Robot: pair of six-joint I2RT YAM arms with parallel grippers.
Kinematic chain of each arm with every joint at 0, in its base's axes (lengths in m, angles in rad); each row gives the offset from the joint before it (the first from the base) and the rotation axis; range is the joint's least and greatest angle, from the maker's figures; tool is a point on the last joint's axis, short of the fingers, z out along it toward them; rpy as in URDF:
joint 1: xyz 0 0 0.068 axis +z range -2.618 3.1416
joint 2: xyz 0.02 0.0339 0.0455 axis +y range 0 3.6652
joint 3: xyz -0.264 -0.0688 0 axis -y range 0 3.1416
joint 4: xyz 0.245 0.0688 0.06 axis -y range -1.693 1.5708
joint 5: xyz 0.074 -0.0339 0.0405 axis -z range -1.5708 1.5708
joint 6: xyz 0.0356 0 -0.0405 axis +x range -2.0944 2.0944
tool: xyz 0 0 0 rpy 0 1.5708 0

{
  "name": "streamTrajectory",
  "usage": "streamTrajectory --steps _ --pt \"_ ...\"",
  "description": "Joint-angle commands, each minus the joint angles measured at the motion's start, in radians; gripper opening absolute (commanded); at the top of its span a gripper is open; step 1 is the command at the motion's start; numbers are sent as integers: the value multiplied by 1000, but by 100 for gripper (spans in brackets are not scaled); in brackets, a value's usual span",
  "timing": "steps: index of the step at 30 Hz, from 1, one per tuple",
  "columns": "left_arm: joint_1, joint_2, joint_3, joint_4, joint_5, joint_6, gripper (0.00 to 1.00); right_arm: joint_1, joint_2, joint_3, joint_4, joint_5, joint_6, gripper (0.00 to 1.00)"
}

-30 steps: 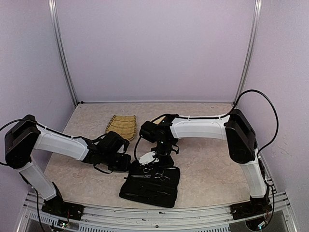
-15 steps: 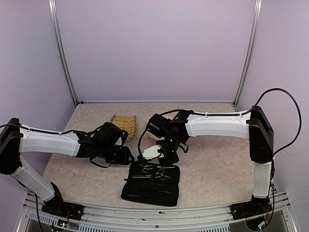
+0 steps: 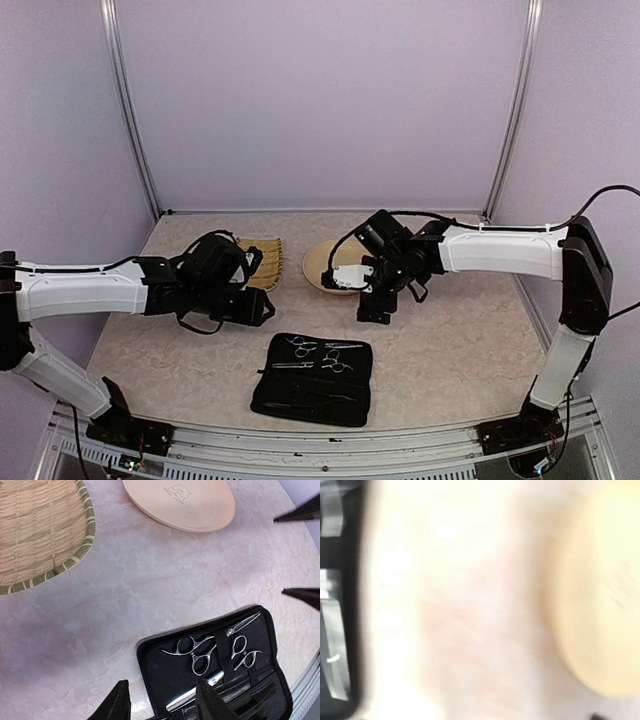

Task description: Sort the hair-cutting tools

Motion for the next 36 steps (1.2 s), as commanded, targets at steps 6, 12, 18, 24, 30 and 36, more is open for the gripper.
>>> streamTrajectory --steps 6,12,18,24,30,36 --pt "17 105 44 49 110 197 35 -192 -75 -79 91 -369 139 92" --pt "43 214 82 46 125 195 34 -187 -92 -140 69 -547 65 70" --pt "55 304 112 68 179 195 30 -155 9 -91 7 -565 37 43" --pt "48 322 97 81 179 158 34 -97 73 -76 4 -469 29 46" --pt "46 313 68 106 179 129 34 -86 155 -19 -24 -409 38 45" --pt "38 304 51 110 172 117 34 -87 176 -13 -27 -402 46 35"
